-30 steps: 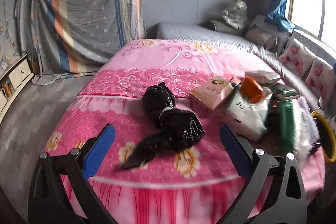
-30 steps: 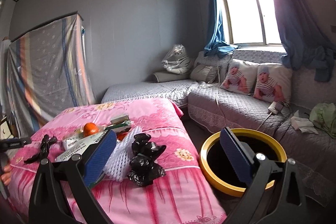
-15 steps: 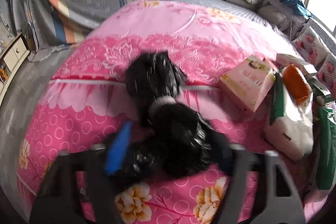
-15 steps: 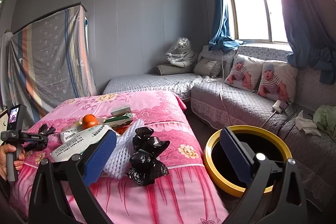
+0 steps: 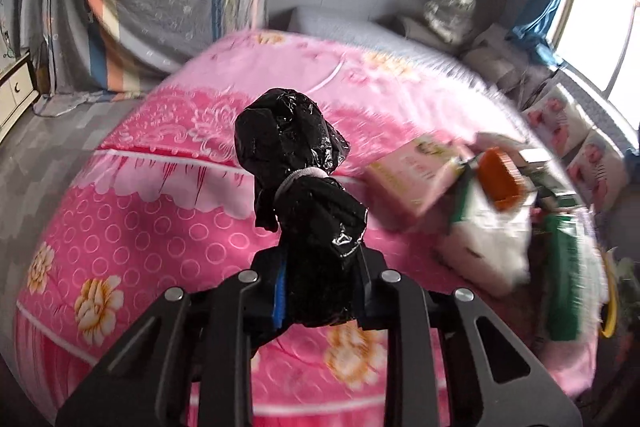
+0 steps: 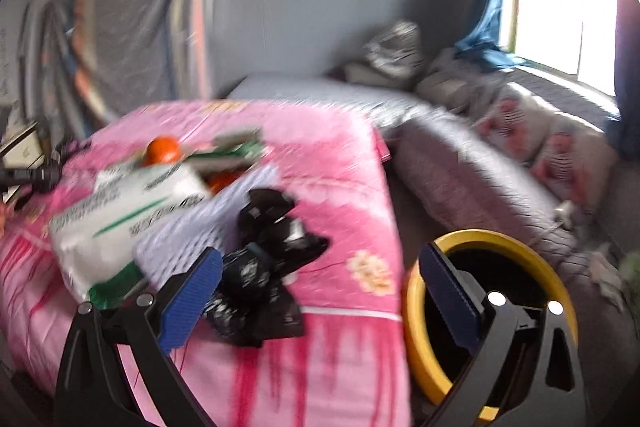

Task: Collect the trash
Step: 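Reach the left tool to the black plastic bag and close on it, then carry the black bag in the left tool over the yellow bin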

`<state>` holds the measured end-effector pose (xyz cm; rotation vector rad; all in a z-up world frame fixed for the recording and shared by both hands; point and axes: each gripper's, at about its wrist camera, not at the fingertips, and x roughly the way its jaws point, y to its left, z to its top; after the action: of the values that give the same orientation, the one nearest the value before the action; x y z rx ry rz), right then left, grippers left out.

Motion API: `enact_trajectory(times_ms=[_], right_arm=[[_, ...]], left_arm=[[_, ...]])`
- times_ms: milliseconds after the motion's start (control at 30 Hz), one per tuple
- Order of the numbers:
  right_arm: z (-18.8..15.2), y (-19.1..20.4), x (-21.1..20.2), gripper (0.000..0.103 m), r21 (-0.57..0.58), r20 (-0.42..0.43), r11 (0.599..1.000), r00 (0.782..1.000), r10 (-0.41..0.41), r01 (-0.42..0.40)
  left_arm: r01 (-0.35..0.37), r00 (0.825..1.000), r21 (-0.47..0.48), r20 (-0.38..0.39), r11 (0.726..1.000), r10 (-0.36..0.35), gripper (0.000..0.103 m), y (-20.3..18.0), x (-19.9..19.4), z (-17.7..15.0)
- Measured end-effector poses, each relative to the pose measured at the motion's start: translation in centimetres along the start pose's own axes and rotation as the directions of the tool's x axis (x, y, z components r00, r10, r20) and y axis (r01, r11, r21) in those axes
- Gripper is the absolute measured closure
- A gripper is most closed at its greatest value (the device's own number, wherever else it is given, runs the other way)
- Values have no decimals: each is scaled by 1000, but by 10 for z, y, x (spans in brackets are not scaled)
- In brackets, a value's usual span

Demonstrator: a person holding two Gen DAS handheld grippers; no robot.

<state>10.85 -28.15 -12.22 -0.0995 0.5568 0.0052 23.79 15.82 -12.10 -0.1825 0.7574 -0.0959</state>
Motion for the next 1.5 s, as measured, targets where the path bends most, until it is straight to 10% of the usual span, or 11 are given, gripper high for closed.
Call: enact_trajectory(times_ms=[300, 533, 1000, 1500], right_arm=[[-7, 17, 53, 27, -51, -143, 988, 980, 136, -144], [-8, 25, 76, 67, -31, -223, 980, 958, 183, -195], [4, -21, -26, 75, 193, -88, 884, 890, 447, -425], [21, -95, -97, 75, 211, 130, 954, 974, 187, -211]], left_arm=[[54, 995, 48, 86, 997, -58, 80, -23, -53, -16], [58, 990, 91, 126, 994, -69, 80, -41, -72, -28], [170, 968, 160, 157, 972, -195, 80, -77, -110, -50], [327, 926, 332, 75, 885, -370, 80, -166, -107, -60]])
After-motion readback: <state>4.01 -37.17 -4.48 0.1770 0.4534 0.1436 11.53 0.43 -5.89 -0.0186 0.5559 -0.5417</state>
